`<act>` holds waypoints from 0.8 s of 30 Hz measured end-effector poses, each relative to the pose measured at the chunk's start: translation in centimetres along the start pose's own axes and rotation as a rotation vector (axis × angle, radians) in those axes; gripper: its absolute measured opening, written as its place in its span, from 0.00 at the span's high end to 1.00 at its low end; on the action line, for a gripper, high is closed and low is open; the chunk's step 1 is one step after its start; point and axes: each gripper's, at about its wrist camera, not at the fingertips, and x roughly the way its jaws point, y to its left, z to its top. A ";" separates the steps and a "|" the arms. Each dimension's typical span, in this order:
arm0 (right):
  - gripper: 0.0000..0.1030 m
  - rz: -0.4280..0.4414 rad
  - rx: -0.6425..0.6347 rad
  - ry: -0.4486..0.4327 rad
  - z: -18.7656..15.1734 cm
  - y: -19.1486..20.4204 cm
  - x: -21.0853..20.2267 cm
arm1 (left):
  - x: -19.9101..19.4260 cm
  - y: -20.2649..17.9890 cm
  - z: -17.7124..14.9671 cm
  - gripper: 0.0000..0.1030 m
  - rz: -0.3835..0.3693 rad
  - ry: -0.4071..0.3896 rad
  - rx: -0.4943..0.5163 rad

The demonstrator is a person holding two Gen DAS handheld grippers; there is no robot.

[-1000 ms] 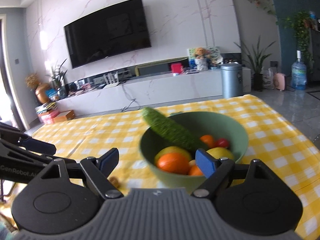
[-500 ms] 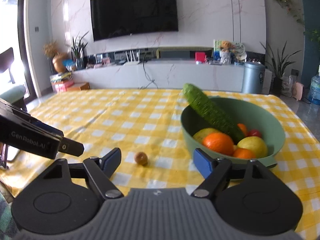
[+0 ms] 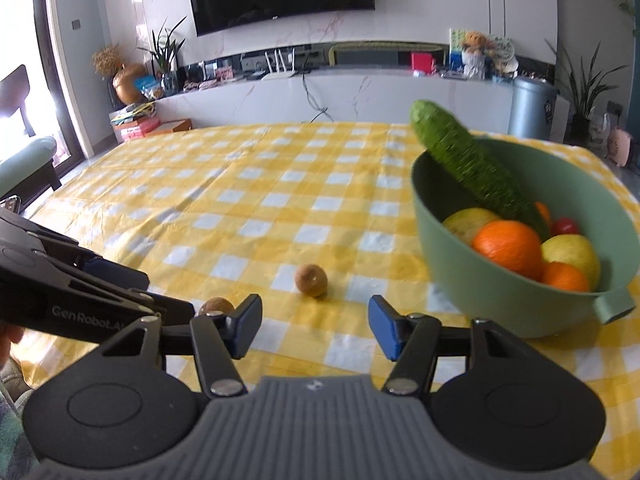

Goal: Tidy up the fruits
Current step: 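Withdraw both tools and move them to the two remaining kiwis, then grasp a brown kiwi with the left tool while the right tool grasps the other kiwi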

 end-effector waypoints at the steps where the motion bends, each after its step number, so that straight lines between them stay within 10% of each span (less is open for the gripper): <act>1: 0.49 0.002 0.005 0.005 0.0 -0.1 0.3 | 0.2 0.0 0.0 0.42 -0.008 -0.001 -0.001; 24: 0.57 0.029 0.107 0.029 0.2 -1.4 2.6 | 2.1 -0.6 0.0 0.71 -0.077 -0.022 -0.005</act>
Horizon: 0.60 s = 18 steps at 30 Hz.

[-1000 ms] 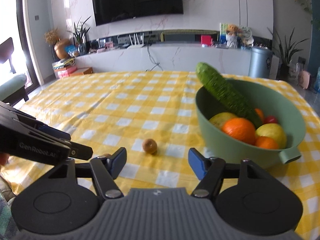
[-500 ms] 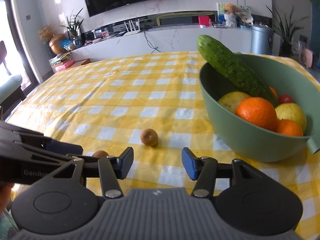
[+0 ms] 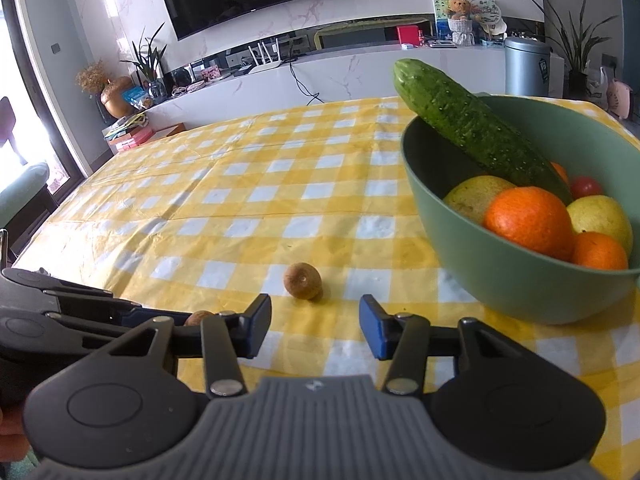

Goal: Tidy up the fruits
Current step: 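Grasp a brown kiwi with the left tool while the right tool grasps the other kiwi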

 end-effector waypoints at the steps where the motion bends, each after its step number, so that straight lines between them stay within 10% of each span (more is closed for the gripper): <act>1: 0.57 0.000 -0.005 0.000 0.0 0.1 0.2 | -0.1 0.1 0.0 0.71 0.006 -0.008 -0.002; 18: 0.60 -0.091 -0.212 -0.039 0.5 2.3 2.8 | -0.3 1.7 0.3 0.71 0.059 -0.056 -0.097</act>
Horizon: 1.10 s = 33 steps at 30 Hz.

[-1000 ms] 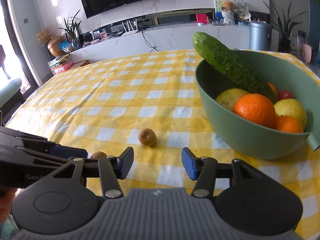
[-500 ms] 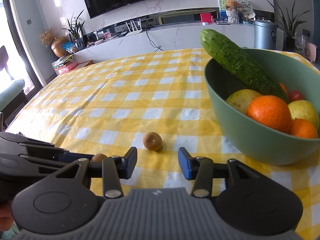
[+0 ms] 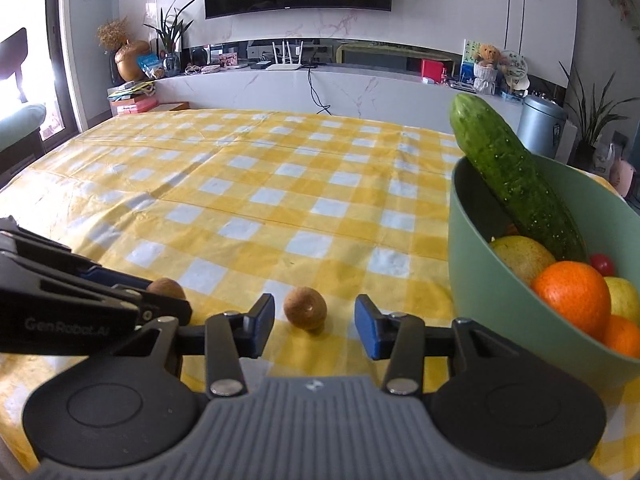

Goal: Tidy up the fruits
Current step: 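Grasp a brown kiwi with the left tool while the right tool grasps the other kiwi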

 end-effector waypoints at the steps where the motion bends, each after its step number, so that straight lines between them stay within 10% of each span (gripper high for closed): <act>1: 0.61 -0.004 -0.003 0.000 0.0 0.0 0.1 | 0.0 0.0 0.0 0.71 0.000 0.000 0.000; 9: 0.80 -0.005 -0.045 0.008 -0.2 0.6 0.4 | 0.1 0.0 0.0 0.71 0.001 0.002 0.002; 33: 0.80 0.011 -0.042 -0.100 -0.3 0.9 -5.9 | -4.4 -2.2 0.3 0.71 0.013 -0.080 0.027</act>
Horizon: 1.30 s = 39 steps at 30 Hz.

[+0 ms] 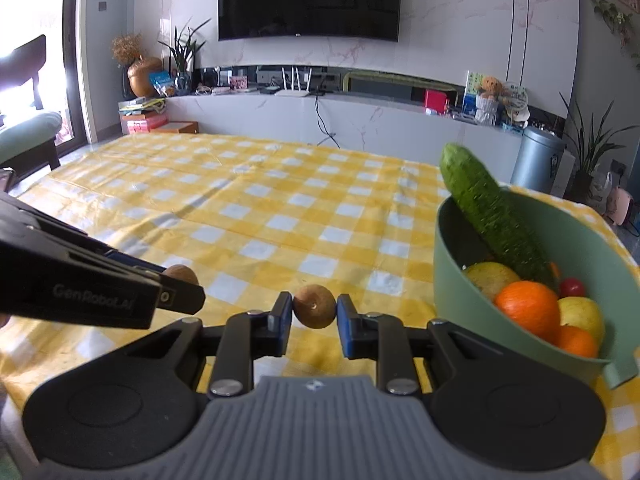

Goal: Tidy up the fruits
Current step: 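Carry both kiwis over the green colander and lower them inside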

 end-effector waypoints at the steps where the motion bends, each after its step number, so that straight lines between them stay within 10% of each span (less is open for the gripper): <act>1: 0.80 -0.001 -0.001 -0.008 0.1 0.0 -0.5 | -0.3 -0.2 0.1 0.71 -0.002 -0.007 0.003; 20: 0.80 -0.123 0.024 -0.165 1.0 -4.6 -9.0 | -4.6 -7.2 2.7 0.71 -0.089 -0.109 0.086; 39: 0.80 -0.304 0.097 -0.195 2.0 -14.1 -9.5 | -0.4 -15.8 7.2 0.71 -0.169 -0.112 0.182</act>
